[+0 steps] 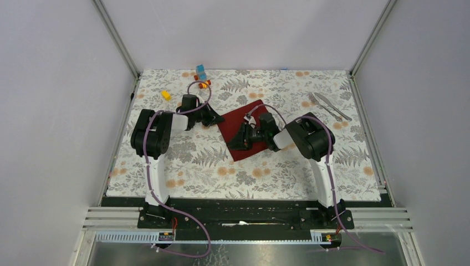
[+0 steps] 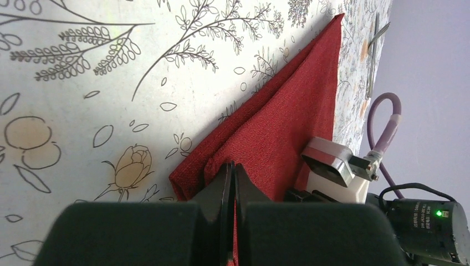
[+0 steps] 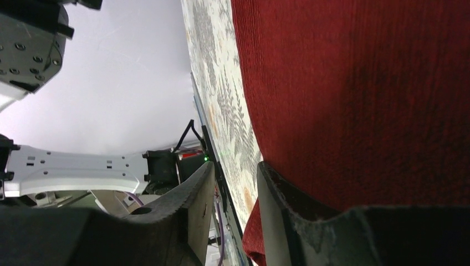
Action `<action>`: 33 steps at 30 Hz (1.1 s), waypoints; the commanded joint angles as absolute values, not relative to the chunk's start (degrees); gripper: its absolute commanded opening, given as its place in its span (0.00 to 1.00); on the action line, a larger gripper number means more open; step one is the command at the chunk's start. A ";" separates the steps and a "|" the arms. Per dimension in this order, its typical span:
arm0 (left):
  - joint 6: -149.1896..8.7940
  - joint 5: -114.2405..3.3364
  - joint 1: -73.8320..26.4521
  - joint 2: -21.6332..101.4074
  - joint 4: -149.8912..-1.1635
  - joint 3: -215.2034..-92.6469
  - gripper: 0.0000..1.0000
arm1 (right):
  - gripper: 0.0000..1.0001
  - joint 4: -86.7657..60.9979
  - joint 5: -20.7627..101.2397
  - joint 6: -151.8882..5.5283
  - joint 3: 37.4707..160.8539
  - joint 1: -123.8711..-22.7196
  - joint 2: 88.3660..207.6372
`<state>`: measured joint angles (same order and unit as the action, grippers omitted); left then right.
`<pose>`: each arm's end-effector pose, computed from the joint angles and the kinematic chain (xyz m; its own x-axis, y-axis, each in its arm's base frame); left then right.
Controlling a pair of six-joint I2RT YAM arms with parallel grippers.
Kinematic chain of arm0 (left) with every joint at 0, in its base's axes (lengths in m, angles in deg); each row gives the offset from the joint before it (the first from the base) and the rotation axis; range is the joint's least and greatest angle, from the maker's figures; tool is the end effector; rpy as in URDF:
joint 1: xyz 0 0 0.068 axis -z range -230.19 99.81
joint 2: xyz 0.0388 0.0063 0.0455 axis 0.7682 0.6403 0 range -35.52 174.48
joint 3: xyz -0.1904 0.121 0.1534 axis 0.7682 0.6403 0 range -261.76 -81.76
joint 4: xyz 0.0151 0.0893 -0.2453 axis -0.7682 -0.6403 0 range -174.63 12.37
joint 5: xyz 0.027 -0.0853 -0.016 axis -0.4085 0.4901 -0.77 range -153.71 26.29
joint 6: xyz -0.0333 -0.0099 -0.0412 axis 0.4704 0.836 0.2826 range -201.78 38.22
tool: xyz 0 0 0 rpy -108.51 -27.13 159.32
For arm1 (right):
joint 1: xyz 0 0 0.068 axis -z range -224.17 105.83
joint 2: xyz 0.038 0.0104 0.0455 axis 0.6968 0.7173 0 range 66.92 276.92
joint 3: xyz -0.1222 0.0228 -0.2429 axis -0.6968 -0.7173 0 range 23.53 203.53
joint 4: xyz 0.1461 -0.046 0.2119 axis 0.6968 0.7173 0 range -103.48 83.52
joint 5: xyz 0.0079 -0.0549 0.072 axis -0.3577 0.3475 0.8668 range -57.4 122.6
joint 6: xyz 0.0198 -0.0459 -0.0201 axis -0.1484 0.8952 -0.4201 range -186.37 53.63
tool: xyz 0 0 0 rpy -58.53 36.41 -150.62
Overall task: Fold the napkin into a case and place the utensils inside
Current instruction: Smooth out the upper triangle-folded napkin at the center of the board.
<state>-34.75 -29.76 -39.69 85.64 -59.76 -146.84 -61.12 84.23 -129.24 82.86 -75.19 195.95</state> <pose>0.4138 -0.0970 0.1056 -0.8408 -0.4614 -0.2829 -0.0477 0.5839 -0.8104 0.3426 0.2387 0.0736 -0.9857 0.0519 -0.1606 -0.1434 0.2441 0.9591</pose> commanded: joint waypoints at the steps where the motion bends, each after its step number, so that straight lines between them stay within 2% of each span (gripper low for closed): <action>1: -37.72 -35.27 -41.96 86.25 -65.20 -144.78 0.00 | 0.42 -60.94 85.55 -126.49 77.60 -76.24 193.54; 8: -37.92 -35.14 -42.84 87.29 -65.33 -145.32 0.00 | 0.48 -60.95 85.30 -123.79 69.99 -78.12 188.24; 13: -38.57 -35.37 -43.42 87.41 -66.14 -145.52 0.00 | 0.48 -60.07 84.18 -120.71 63.70 -78.27 188.18; 16: -38.69 -34.38 -43.42 87.00 -66.48 -145.95 0.01 | 0.47 -56.94 83.79 -117.78 59.44 -78.49 182.79; 19: -38.23 -32.40 -43.17 85.87 -66.12 -146.38 0.06 | 0.51 -37.08 78.25 -106.18 60.45 -79.81 170.48; 22: -37.21 -29.51 -43.16 84.26 -65.94 -146.75 0.10 | 0.63 -7.61 59.93 -92.76 67.76 -85.03 159.07; 24: -35.90 -28.34 -43.14 82.47 -65.38 -146.41 0.16 | 0.70 1.05 52.59 -88.74 72.31 -86.91 156.51; 26: -34.16 -26.71 -43.16 80.08 -64.23 -145.58 0.28 | 0.74 6.35 45.26 -86.28 76.20 -87.57 155.94; 33: -33.56 -25.00 -44.30 69.75 -72.10 -146.17 0.65 | 0.73 26.42 21.67 -85.52 99.87 -95.64 167.26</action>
<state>-33.03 -25.98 -43.23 77.75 -67.26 -144.87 8.61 40.04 -88.82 88.00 -90.08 160.35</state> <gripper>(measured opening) 0.560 0.745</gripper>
